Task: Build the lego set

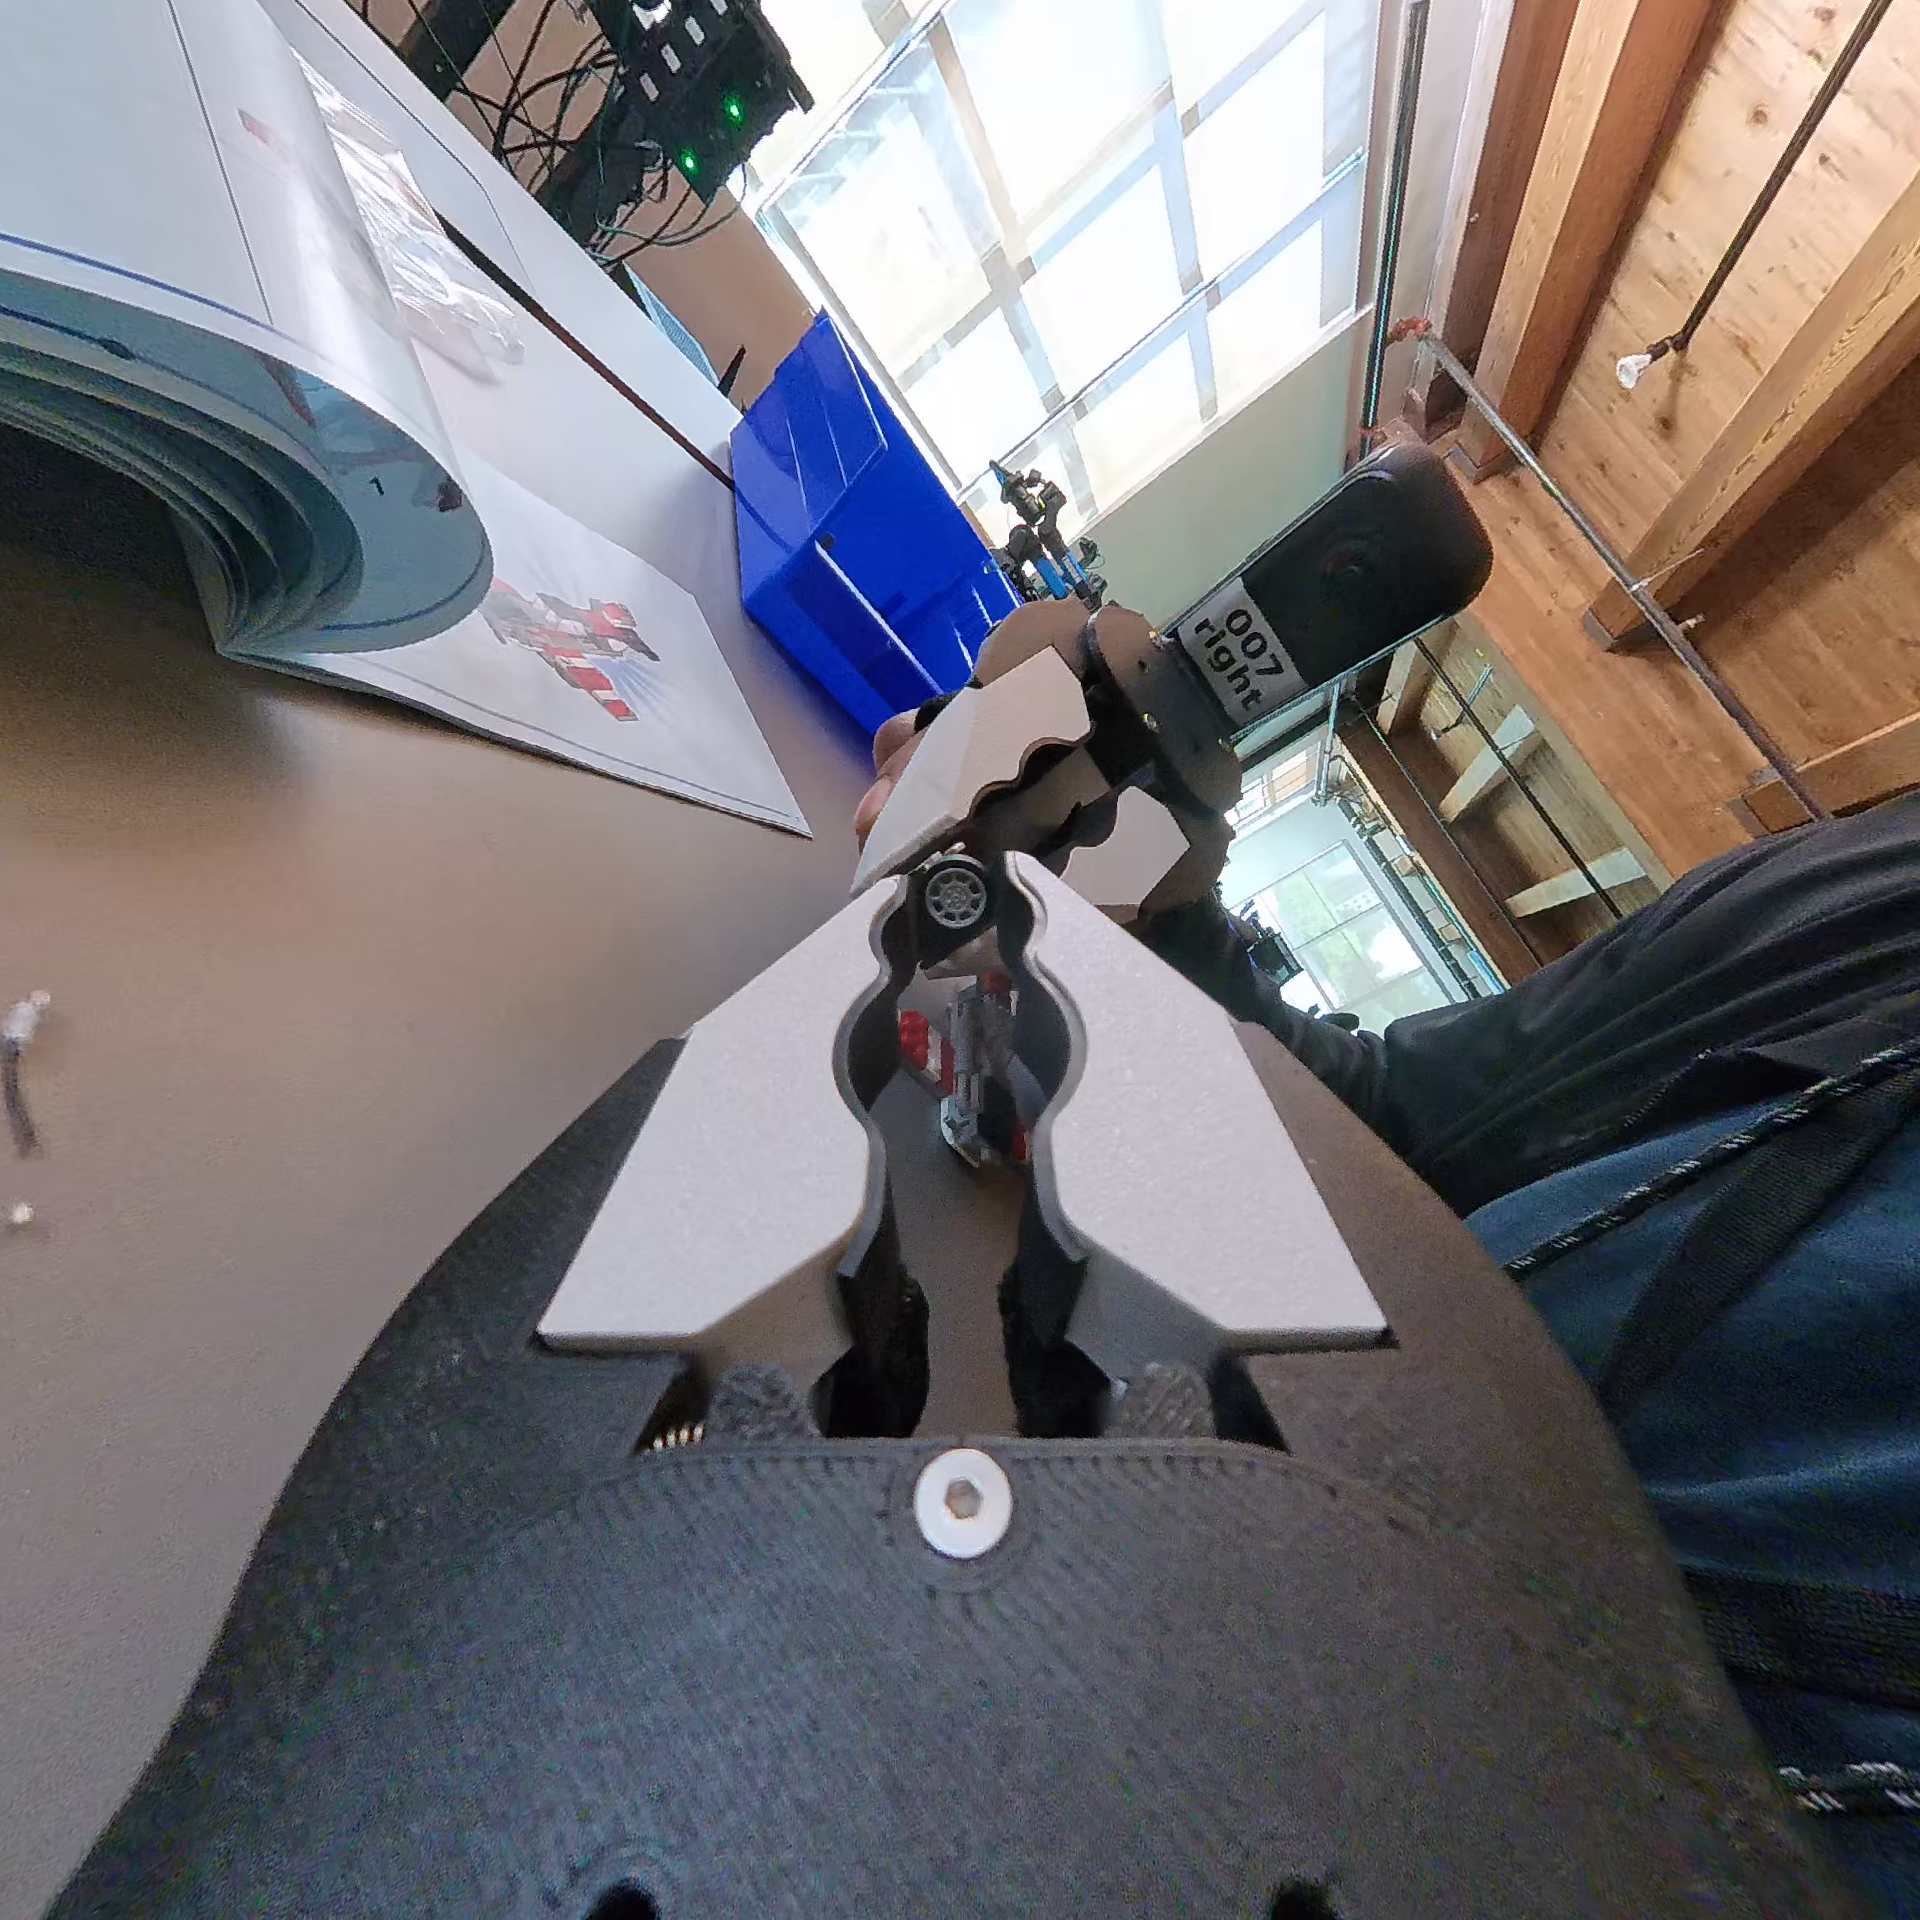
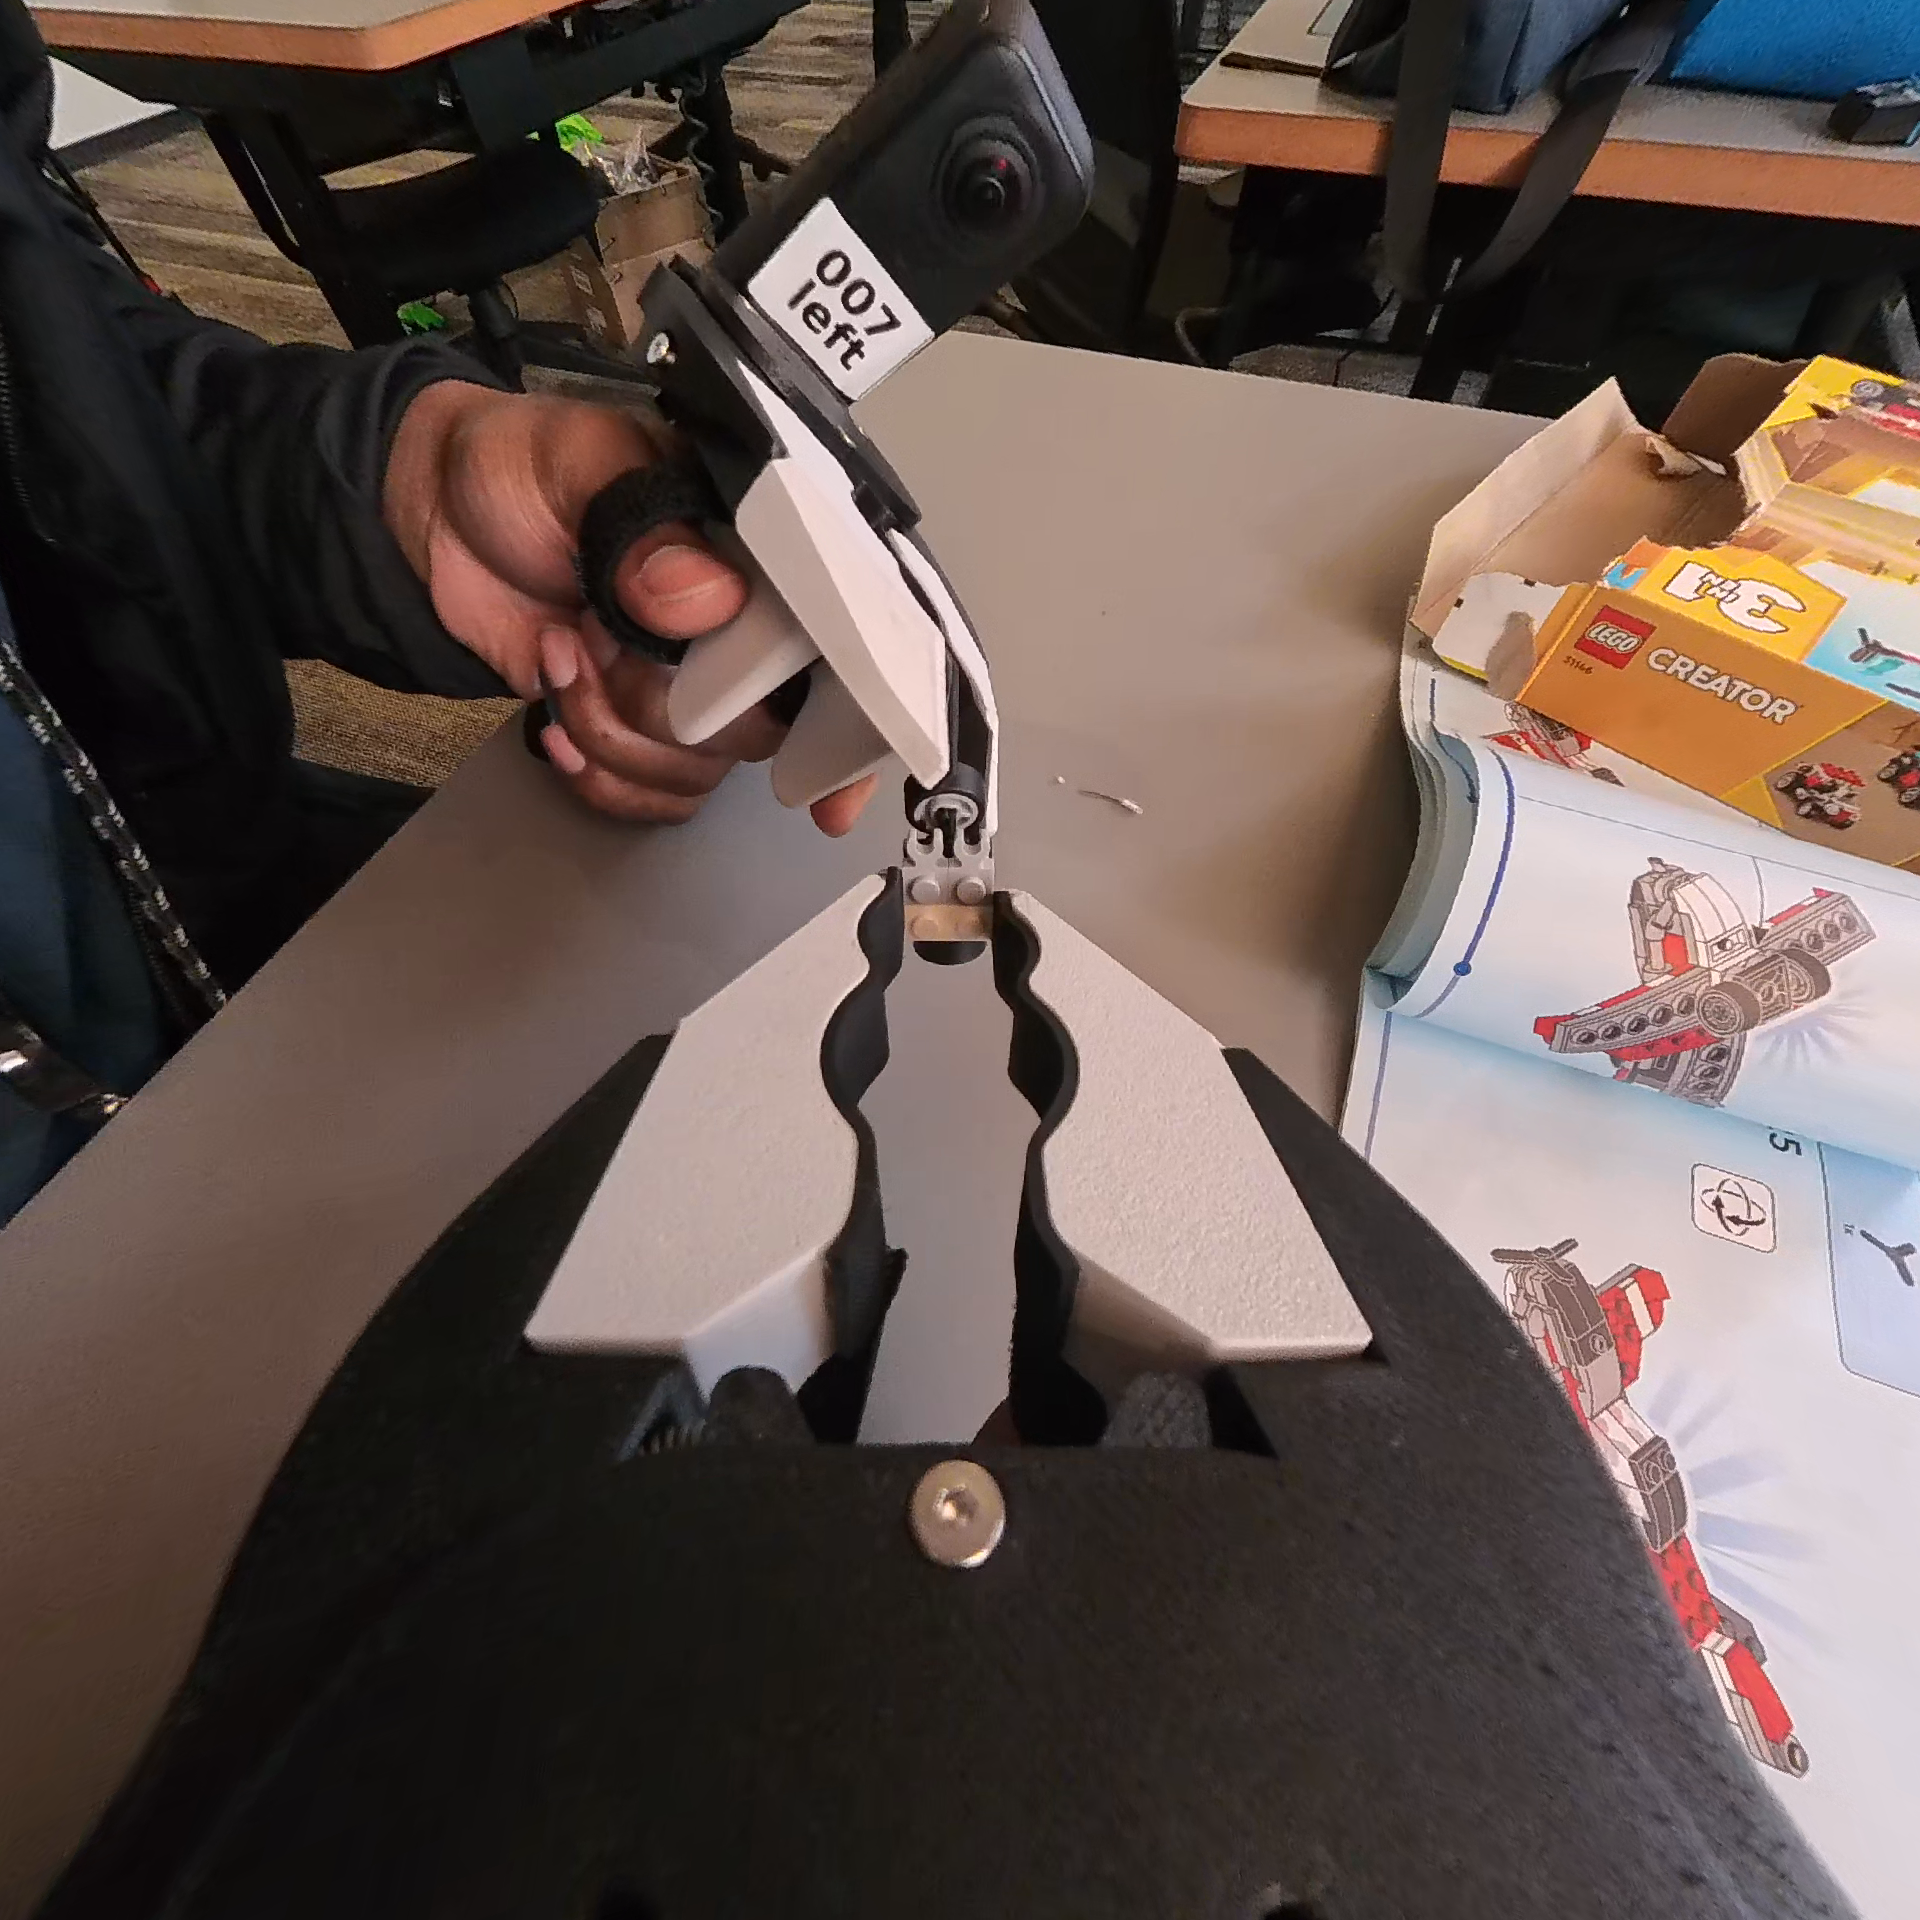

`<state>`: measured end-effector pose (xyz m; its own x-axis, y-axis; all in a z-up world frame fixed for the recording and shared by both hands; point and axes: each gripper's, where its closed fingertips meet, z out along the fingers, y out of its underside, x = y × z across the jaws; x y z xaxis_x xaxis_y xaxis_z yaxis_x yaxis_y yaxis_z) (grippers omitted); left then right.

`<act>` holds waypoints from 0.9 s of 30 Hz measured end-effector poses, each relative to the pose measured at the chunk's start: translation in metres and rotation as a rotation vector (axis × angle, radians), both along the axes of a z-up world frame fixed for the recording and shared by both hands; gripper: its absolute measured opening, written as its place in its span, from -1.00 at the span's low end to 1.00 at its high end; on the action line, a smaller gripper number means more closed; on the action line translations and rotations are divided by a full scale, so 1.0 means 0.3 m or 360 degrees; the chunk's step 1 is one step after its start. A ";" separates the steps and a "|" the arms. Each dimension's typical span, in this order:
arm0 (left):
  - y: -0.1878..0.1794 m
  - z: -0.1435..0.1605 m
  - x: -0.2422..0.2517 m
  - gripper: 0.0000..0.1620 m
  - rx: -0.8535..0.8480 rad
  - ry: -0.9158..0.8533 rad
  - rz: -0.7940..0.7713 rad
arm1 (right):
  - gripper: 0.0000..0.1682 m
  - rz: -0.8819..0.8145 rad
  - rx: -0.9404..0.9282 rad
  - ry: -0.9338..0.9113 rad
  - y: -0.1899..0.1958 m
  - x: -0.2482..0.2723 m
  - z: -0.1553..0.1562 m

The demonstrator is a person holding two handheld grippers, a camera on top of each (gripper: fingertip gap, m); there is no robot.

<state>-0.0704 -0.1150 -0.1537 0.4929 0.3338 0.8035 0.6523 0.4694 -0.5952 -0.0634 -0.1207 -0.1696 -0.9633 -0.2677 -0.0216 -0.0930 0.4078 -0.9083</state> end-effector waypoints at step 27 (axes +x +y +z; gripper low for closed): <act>-0.046 -0.111 -0.037 -0.82 -0.0187 -0.0277 0.0143 | -0.81 -0.0118 0.0128 0.0031 0.038 -0.059 -0.034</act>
<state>-0.0814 -0.1288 -0.1871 0.3144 0.4665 0.8267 0.7085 0.4643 -0.5314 -0.0811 -0.1094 -0.1798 -0.9807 -0.1941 -0.0213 -0.0772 0.4855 -0.8708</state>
